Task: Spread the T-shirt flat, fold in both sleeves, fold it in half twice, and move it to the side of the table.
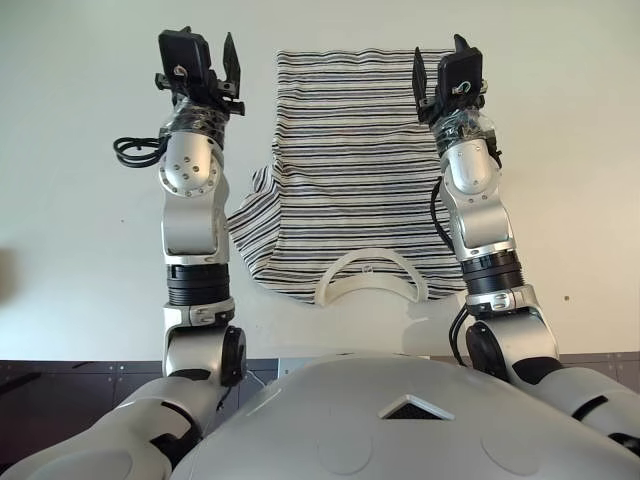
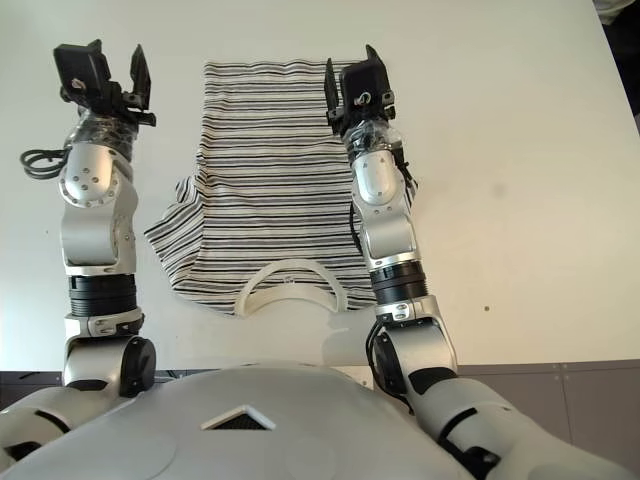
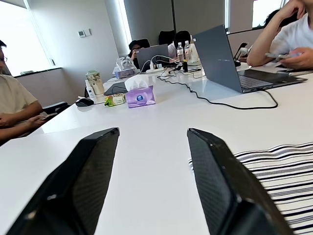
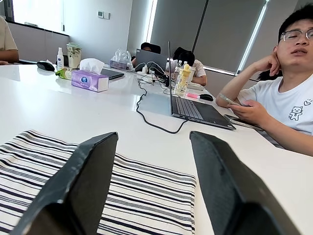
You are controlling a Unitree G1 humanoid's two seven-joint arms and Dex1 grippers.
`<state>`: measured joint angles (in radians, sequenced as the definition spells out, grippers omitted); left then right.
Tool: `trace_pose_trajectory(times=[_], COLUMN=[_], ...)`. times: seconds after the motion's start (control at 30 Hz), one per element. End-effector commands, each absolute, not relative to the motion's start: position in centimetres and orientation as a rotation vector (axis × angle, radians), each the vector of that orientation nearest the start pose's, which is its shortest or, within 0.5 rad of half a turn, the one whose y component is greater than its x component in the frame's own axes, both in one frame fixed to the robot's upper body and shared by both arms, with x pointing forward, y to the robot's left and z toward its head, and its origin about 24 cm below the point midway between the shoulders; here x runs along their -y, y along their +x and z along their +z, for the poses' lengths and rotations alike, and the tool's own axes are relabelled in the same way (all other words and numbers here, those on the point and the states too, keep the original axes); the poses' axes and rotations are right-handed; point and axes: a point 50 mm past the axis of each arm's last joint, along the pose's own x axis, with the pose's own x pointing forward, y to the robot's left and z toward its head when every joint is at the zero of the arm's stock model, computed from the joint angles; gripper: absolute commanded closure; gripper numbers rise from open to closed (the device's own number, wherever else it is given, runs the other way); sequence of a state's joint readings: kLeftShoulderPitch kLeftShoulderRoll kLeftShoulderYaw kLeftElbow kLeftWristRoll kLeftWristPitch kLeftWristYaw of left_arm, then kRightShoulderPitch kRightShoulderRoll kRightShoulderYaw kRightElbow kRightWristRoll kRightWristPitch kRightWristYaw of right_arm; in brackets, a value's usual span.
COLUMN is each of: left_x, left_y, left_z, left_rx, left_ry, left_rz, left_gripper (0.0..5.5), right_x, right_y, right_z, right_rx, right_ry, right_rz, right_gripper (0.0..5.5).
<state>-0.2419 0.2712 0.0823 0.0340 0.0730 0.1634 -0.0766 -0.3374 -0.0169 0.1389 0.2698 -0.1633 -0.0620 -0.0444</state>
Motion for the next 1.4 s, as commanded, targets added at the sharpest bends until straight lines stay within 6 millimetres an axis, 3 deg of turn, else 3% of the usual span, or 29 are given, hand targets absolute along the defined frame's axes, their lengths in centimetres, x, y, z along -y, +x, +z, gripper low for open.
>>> trace_pose_trajectory(times=[0.03, 0.13, 0.2, 0.3, 0.43, 0.57, 0.67, 0.8, 0.9, 1.03, 1.2, 1.4], left_x=[-23.6, -25.8, -27.0, -28.6, -30.1, -31.6, -33.1, -33.9, -31.8, -28.9, -27.9, -26.4], left_y=[30.2, 27.8, 25.6, 24.7, 23.5, 18.5, 15.4, 14.6, 14.1, 14.4, 13.6, 14.7], left_z=[11.5, 10.7, 9.8, 9.4, 8.9, 6.2, 5.7, 5.7, 3.9, 3.0, 1.2, 1.2], left_rx=[0.131, 0.119, 0.103, 0.076, 0.029, -0.053, -0.134, -0.176, -0.140, -0.142, -0.234, -0.198], left_ry=[0.787, 1.075, 1.291, 1.523, 1.587, 1.494, 1.437, 1.440, 1.400, 1.421, 1.511, 1.556], left_rz=[-0.195, -0.437, -0.688, -0.984, -1.137, -1.280, -1.369, -1.376, -1.306, -1.149, -1.071, -1.043], left_gripper=[2.90, 2.90, 2.90, 2.90, 2.90, 2.90, 2.90, 2.90, 2.90, 2.90, 2.90, 2.90], right_x=[9.2, 10.0, 11.7, 14.3, 17.0, 17.6, 17.4, 17.1, 17.1, 16.9, 16.5, 16.1], right_y=[31.4, 31.4, 30.7, 29.5, 28.9, 28.7, 28.4, 27.9, 27.9, 28.3, 28.5, 28.6], right_z=[8.2, 8.6, 8.3, 7.2, 7.3, 7.6, 7.3, 7.1, 7.1, 7.8, 8.1, 8.1], right_rx=[0.194, 0.223, 0.218, 0.184, 0.183, 0.196, 0.190, 0.183, 0.178, 0.194, 0.194, 0.192], right_ry=[-0.252, -0.264, -0.262, -0.294, -0.328, -0.341, -0.340, -0.343, -0.349, -0.385, -0.408, -0.423], right_rz=[0.144, 0.080, -0.010, -0.134, -0.249, -0.290, -0.296, -0.302, -0.284, -0.234, -0.186, -0.157], right_gripper=[2.79, 2.79, 2.79, 2.79, 2.79, 2.79, 2.79, 2.79, 2.79, 2.79, 2.79, 2.79])
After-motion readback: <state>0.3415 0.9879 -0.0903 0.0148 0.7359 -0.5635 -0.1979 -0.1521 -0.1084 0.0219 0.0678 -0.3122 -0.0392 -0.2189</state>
